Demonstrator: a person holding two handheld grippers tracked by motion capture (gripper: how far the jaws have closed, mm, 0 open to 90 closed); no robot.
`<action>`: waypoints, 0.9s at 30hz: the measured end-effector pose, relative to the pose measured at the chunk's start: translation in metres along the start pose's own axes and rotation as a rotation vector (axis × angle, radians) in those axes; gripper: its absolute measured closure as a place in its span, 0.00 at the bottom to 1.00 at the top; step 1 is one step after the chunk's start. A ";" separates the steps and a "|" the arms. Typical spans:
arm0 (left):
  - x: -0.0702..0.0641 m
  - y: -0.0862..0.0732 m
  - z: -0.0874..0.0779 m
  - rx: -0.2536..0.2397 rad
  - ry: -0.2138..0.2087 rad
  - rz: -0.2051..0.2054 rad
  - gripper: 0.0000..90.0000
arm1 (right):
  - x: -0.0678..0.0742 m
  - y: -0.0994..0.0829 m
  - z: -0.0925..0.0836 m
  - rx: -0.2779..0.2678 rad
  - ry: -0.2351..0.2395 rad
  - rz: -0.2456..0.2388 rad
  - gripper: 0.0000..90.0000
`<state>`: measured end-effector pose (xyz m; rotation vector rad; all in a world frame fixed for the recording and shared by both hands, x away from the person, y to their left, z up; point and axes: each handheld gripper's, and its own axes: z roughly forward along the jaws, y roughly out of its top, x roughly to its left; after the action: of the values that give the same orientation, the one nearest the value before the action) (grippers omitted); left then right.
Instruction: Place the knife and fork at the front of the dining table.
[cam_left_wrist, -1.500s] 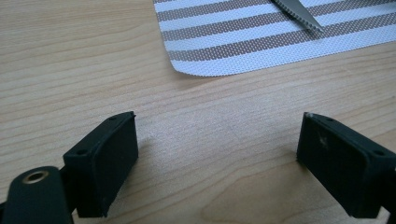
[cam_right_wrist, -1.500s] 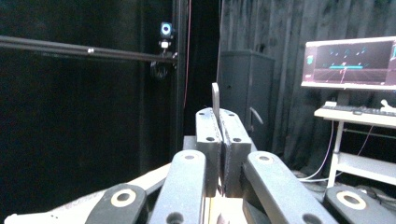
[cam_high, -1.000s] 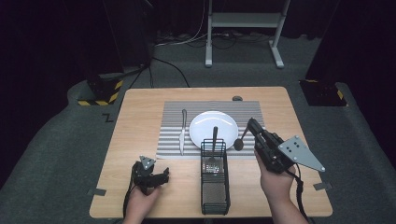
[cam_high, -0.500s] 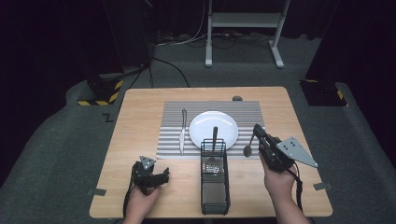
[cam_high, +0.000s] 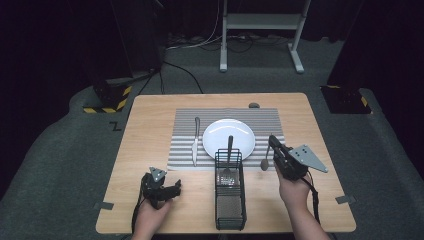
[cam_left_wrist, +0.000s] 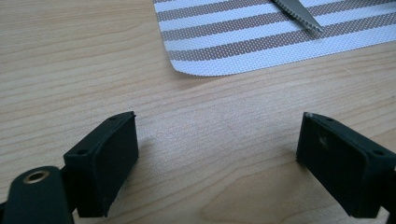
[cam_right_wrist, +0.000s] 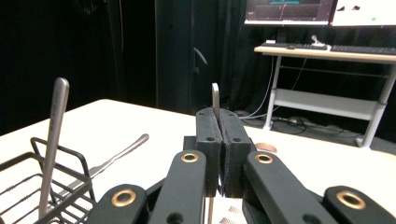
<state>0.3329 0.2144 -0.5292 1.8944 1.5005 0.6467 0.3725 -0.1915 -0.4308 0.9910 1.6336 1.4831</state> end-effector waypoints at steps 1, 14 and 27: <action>0.000 0.000 0.000 0.002 -0.002 0.002 0.13 | 0.000 -0.002 0.002 0.004 0.000 -0.001 0.98; -0.002 -0.002 -0.002 -0.005 0.004 -0.008 0.15 | -0.006 -0.012 0.014 0.038 -0.012 0.029 0.98; -0.003 -0.003 -0.003 -0.008 0.002 -0.006 0.17 | -0.022 -0.014 0.037 0.049 -0.005 0.107 0.98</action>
<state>0.3286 0.2127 -0.5290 1.8829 1.5026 0.6515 0.4139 -0.1947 -0.4483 1.1239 1.6426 1.5161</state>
